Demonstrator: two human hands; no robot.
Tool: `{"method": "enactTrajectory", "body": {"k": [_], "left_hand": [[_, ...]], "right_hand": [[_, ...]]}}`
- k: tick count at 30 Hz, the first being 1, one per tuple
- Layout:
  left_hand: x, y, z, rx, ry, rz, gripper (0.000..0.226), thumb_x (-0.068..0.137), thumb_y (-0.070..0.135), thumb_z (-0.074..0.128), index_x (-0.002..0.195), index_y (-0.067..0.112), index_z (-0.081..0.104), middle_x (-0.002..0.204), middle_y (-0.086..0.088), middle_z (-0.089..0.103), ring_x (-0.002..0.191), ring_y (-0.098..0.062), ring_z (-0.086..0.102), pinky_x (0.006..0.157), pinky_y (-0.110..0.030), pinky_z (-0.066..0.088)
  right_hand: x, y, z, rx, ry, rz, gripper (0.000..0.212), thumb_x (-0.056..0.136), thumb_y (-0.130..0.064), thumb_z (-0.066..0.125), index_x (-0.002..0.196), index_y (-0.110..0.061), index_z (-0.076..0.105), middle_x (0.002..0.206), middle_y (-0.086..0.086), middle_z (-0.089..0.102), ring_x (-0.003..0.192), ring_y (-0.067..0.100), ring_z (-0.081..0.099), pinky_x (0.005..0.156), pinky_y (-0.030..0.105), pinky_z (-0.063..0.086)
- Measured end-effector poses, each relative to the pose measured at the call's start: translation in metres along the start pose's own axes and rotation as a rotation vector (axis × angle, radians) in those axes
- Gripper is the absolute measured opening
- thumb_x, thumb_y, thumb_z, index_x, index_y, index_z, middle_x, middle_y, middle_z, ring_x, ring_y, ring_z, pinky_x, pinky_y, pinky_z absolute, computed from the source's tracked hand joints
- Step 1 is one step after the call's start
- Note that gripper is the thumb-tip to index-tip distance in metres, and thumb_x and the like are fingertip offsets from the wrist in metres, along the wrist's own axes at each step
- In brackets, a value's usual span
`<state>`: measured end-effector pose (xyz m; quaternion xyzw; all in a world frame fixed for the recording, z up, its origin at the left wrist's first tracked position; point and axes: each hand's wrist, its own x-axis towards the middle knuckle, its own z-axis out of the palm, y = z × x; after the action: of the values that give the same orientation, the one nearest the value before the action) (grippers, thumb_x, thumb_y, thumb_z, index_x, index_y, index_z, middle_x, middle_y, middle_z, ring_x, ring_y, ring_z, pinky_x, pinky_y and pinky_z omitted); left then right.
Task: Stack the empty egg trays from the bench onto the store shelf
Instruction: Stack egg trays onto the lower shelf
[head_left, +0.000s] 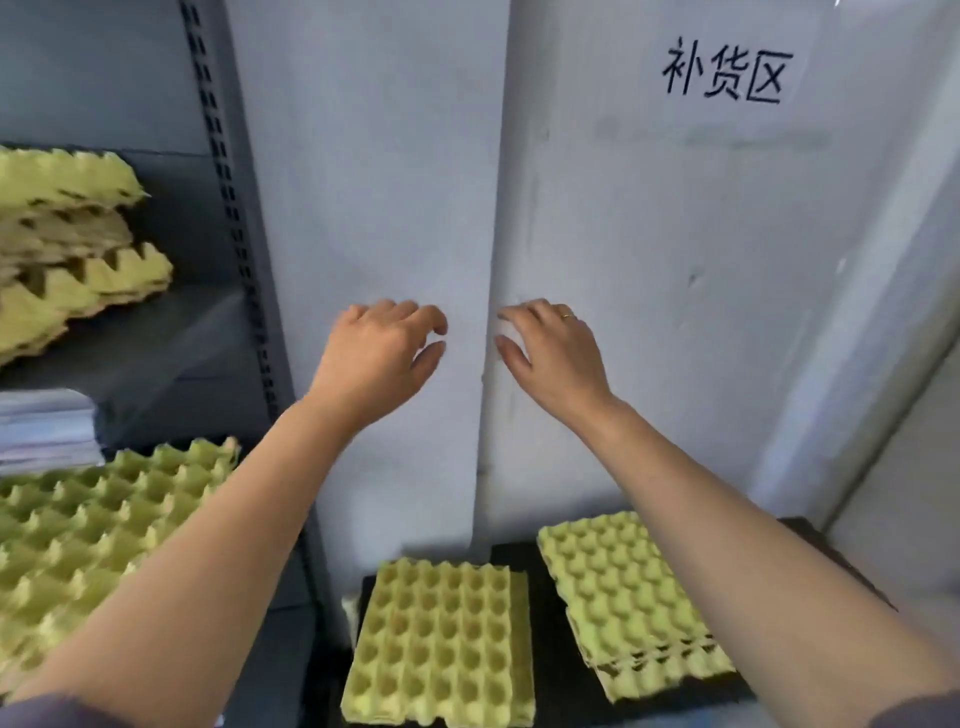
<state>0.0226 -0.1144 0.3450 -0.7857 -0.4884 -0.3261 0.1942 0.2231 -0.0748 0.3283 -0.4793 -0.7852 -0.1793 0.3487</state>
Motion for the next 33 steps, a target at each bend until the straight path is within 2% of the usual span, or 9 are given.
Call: {"method": "enactTrajectory", "body": {"k": [4, 8, 10, 15, 18, 20, 24, 29, 33], "left_hand": [[-0.003, 0.03, 0.077, -0.08, -0.206, -0.011, 0.024, 0.094, 0.029, 0.045, 0.113, 0.019, 0.056, 0.094, 0.001, 0.065, 0.093, -0.026, 0.058, 0.082, -0.034, 0.037], [-0.013, 0.045, 0.147, -0.159, -0.348, -0.055, 0.022, 0.095, 0.032, 0.043, 0.112, 0.025, 0.054, 0.085, 0.009, 0.061, 0.082, -0.019, 0.058, 0.073, -0.026, 0.031], [-0.019, 0.046, 0.182, -0.207, -0.424, -0.084, 0.023, 0.095, 0.034, 0.042, 0.113, 0.027, 0.053, 0.087, 0.01, 0.063, 0.083, -0.018, 0.059, 0.072, -0.026, 0.029], [-0.027, 0.038, 0.263, -0.276, -0.643, -0.137, 0.027, 0.096, 0.035, 0.04, 0.119, 0.029, 0.051, 0.101, 0.008, 0.065, 0.093, -0.02, 0.06, 0.076, -0.029, 0.039], [-0.031, 0.038, 0.301, -0.317, -0.733, -0.166, 0.024, 0.095, 0.034, 0.039, 0.114, 0.029, 0.053, 0.103, 0.007, 0.065, 0.093, -0.021, 0.061, 0.077, -0.031, 0.043], [-0.034, 0.041, 0.33, -0.334, -0.781, -0.168, 0.022, 0.095, 0.034, 0.039, 0.11, 0.029, 0.055, 0.102, 0.007, 0.066, 0.093, -0.02, 0.06, 0.076, -0.031, 0.044], [-0.05, 0.053, 0.373, -0.37, -0.905, -0.193, 0.025, 0.094, 0.033, 0.041, 0.115, 0.03, 0.054, 0.109, 0.009, 0.063, 0.102, -0.019, 0.058, 0.082, -0.034, 0.047], [-0.072, 0.079, 0.419, -0.38, -1.012, -0.173, 0.029, 0.095, 0.032, 0.042, 0.123, 0.03, 0.05, 0.113, 0.007, 0.061, 0.104, -0.018, 0.058, 0.082, -0.034, 0.044], [-0.089, 0.103, 0.452, -0.4, -1.078, -0.267, 0.031, 0.093, 0.031, 0.047, 0.124, 0.029, 0.05, 0.115, 0.004, 0.058, 0.107, -0.019, 0.055, 0.08, -0.033, 0.043]], "right_hand": [[-0.046, 0.057, 0.026, -0.022, -0.157, 0.104, 0.034, 0.095, -0.031, 0.048, 0.125, -0.016, 0.058, 0.121, 0.006, 0.061, 0.11, 0.032, 0.054, 0.084, 0.041, 0.046], [-0.087, 0.099, 0.066, -0.031, -0.324, 0.211, 0.036, 0.097, -0.032, 0.045, 0.128, -0.02, 0.055, 0.125, 0.003, 0.058, 0.112, 0.029, 0.052, 0.089, 0.04, 0.044], [-0.103, 0.117, 0.09, -0.035, -0.411, 0.26, 0.036, 0.097, -0.032, 0.044, 0.129, -0.021, 0.054, 0.126, 0.003, 0.057, 0.113, 0.028, 0.051, 0.091, 0.04, 0.043], [-0.14, 0.156, 0.147, -0.049, -0.602, 0.374, 0.035, 0.098, -0.03, 0.041, 0.13, -0.021, 0.052, 0.126, 0.003, 0.056, 0.114, 0.028, 0.051, 0.093, 0.038, 0.043], [-0.164, 0.176, 0.169, -0.062, -0.704, 0.43, 0.036, 0.098, -0.031, 0.04, 0.131, -0.021, 0.05, 0.127, 0.003, 0.055, 0.116, 0.027, 0.051, 0.09, 0.038, 0.045], [-0.181, 0.192, 0.183, -0.053, -0.748, 0.493, 0.036, 0.098, -0.031, 0.04, 0.132, -0.022, 0.049, 0.127, 0.003, 0.055, 0.115, 0.027, 0.051, 0.087, 0.038, 0.047], [-0.22, 0.219, 0.196, -0.06, -0.838, 0.58, 0.039, 0.098, -0.032, 0.04, 0.135, -0.023, 0.046, 0.126, 0.002, 0.055, 0.113, 0.025, 0.053, 0.082, 0.038, 0.05], [-0.261, 0.258, 0.206, -0.05, -0.914, 0.703, 0.04, 0.097, -0.034, 0.042, 0.136, -0.023, 0.043, 0.126, 0.003, 0.053, 0.114, 0.025, 0.051, 0.082, 0.037, 0.049], [-0.288, 0.292, 0.21, -0.045, -0.98, 0.772, 0.047, 0.098, -0.035, 0.041, 0.142, -0.02, 0.035, 0.132, 0.005, 0.047, 0.119, 0.027, 0.047, 0.087, 0.038, 0.047]]}}
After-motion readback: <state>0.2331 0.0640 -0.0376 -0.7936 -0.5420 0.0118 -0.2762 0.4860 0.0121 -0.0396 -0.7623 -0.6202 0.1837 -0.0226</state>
